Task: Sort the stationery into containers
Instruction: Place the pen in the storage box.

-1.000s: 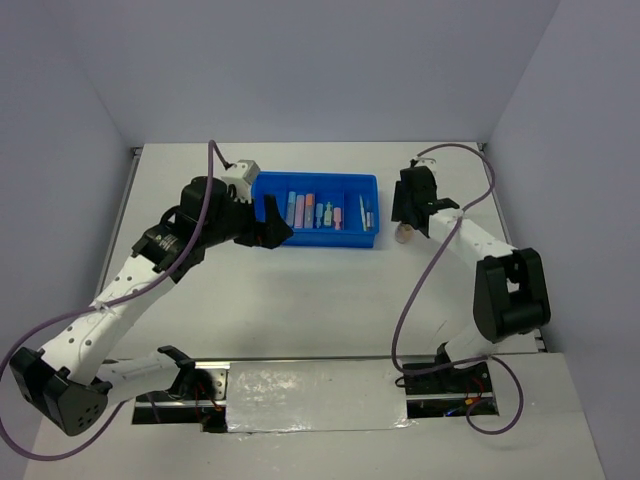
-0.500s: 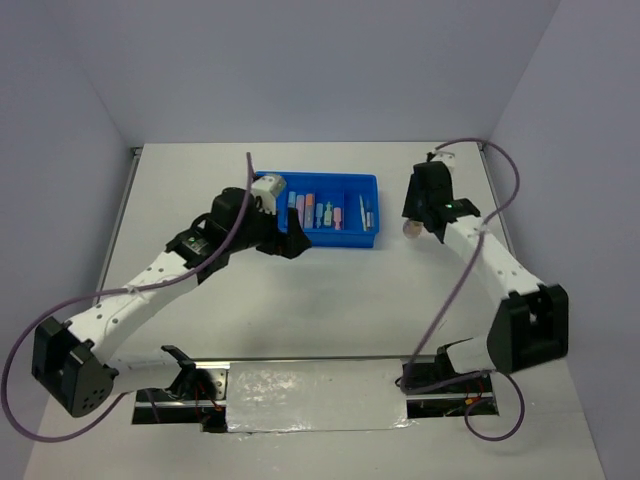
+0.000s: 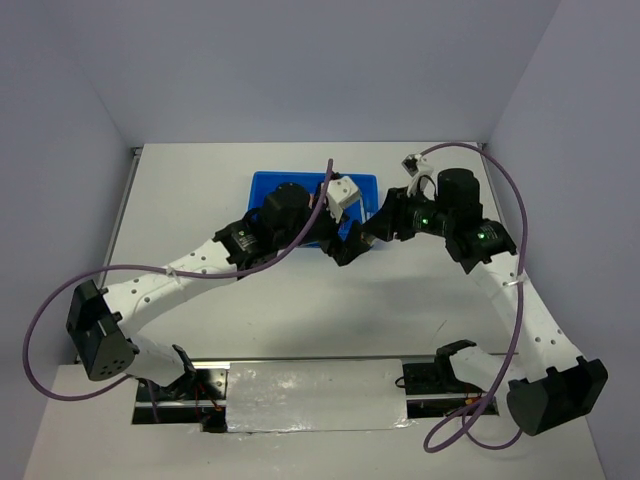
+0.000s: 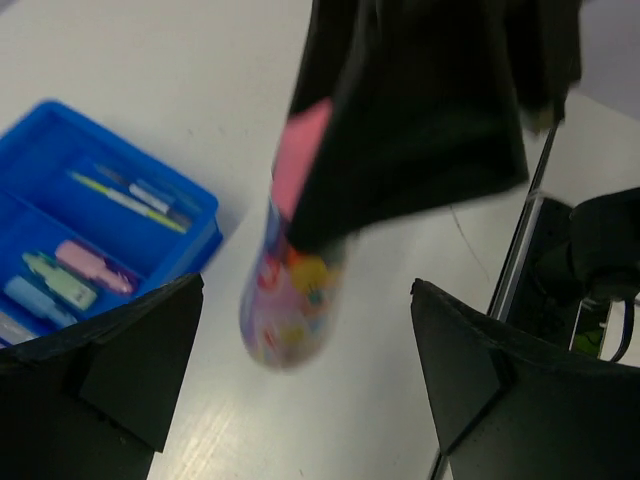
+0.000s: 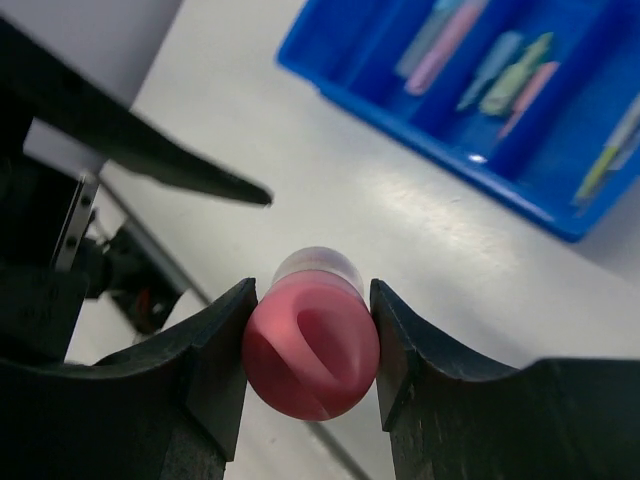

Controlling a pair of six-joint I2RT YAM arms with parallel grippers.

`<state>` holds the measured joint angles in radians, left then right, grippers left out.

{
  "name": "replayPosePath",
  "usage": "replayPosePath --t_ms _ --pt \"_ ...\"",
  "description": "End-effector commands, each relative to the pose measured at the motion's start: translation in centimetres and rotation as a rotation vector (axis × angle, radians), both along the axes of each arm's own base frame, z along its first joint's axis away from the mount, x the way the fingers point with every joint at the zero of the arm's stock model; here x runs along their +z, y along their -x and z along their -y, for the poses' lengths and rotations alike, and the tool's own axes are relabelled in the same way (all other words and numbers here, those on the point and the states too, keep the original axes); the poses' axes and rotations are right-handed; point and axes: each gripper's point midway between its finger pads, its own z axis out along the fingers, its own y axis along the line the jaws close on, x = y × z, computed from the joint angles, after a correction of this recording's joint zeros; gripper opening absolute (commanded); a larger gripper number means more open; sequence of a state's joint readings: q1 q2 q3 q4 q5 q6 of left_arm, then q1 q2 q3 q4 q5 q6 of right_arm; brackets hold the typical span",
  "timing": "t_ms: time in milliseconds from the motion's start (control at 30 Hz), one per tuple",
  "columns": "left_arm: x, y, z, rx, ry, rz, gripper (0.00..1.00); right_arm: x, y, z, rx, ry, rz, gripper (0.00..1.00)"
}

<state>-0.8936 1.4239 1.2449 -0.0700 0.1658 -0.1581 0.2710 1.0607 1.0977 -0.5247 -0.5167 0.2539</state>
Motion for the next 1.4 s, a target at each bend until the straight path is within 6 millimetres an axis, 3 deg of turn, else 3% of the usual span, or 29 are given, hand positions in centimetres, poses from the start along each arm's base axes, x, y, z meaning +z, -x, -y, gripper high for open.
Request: replayPosePath --t_ms 0,100,200,367,433,467,500,533,567,600,633,667,700,733,833,867,900,933,967,1067,1100,1133,1167,1200,1233,1367 --pt "3.8 -0.2 1.4 -0.063 0.058 0.11 0.96 3.8 3.8 -3.0 0.215 -0.133 0.06 0.0" --pt "3.2 -0.3 1.5 -0.069 0.033 0.107 0.93 5.1 4.6 -3.4 0.255 -0.174 0.083 0.0" --pt "1.8 0.6 1.8 -0.128 0.002 0.077 0.81 6.3 5.4 -3.9 0.29 -0.221 0.112 0.0" --pt "0.0 3.3 2.2 -0.264 -0.009 0.005 0.77 6.9 5.0 -3.9 0.268 -0.226 0.119 0.0" --pt "-0.2 3.4 2.1 -0.267 -0.012 -0.001 0.73 7.2 4.9 -3.9 0.265 -0.233 0.12 0.0" --pt "-0.4 3.3 1.9 -0.254 -0.016 -0.001 0.66 7.3 5.1 -4.0 0.281 -0.239 0.116 0.0" --pt "-0.4 3.0 1.8 -0.243 -0.021 0.004 0.53 7.4 5.0 -4.1 0.282 -0.24 0.119 0.0" --pt "-0.4 2.8 1.7 -0.227 -0.024 0.005 0.21 7.3 4.9 -4.0 0.274 -0.236 0.121 0.0" --pt "-0.4 2.5 1.5 -0.203 -0.031 0.009 0.1 7.1 4.7 -3.9 0.26 -0.229 0.124 0.0" --pt "-0.3 2.1 1.4 -0.183 -0.036 0.015 0.05 6.7 4.5 -3.8 0.255 -0.222 0.121 0.01" --pt "-0.1 1.6 1.2 -0.15 -0.039 0.022 0.03 6.5 4.4 -3.8 0.253 -0.218 0.121 0.2" --pt "0.5 1.0 0.8 -0.105 -0.032 0.039 0.03 6.2 4.4 -3.8 0.252 -0.215 0.116 0.4" --pt "0.5 -1.5 -0.6 0.051 -0.061 0.069 0.01 5.8 3.7 -3.5 0.213 -0.201 0.117 0.64" --pt "0.7 -2.9 -1.6 0.147 -0.071 0.082 0.0 5.3 3.4 -3.0 0.177 -0.179 0.112 0.94" --pt "-1.3 -9.6 -8.0 0.552 -0.208 0.052 0.0 4.1 1.5 0.3 -0.015 -0.092 0.124 0.97" --pt "-2.1 -12.7 -11.9 0.723 -0.216 -0.008 0.0 3.3 0.7 2.0 -0.097 -0.076 0.119 1.0" --pt "-3.9 -13.7 -15.1 0.827 -0.289 -0.074 0.0 3.7 0.1 3.8 -0.204 -0.064 0.148 1.0" --pt "-4.8 -15.5 -16.3 0.886 -0.3 -0.126 0.0 3.4 -0.2 5.0 -0.27 -0.053 0.149 1.0" --pt "-5.7 -17.4 -19.2 0.957 -0.307 -0.163 0.0 3.0 -0.5 6.3 -0.338 -0.04 0.143 1.0" --pt "-7.1 -21.0 -22.1 1.053 -0.376 -0.151 0.0 2.8 0.0 6.7 -0.357 -0.043 0.156 1.0" --pt "-6.0 -22.2 -22.3 1.063 -0.364 -0.139 0.0 2.7 0.3 6.4 -0.33 -0.041 0.158 1.0" --pt "-7.9 -23.4 -23.0 1.074 -0.396 -0.171 0.0 2.6 0.7 6.0 -0.298 -0.045 0.15 1.0" --pt "-8.1 -24.2 -23.3 1.082 -0.398 -0.181 0.0 2.3 0.8 5.9 -0.288 -0.039 0.144 1.0" --pt "-7.0 -25.3 -23.4 1.094 -0.372 -0.175 0.01 2.0 1.0 5.9 -0.284 -0.03 0.138 1.0" --pt "-8.6 -25.9 -24.1 1.102 -0.395 -0.213 0.03 1.9 1.0 6.1 -0.291 -0.024 0.138 1.0" --pt "-9.2 -26.7 -24.4 1.093 -0.374 -0.252 0.12 1.2 1.3 5.5 -0.258 -0.041 0.131 1.0"
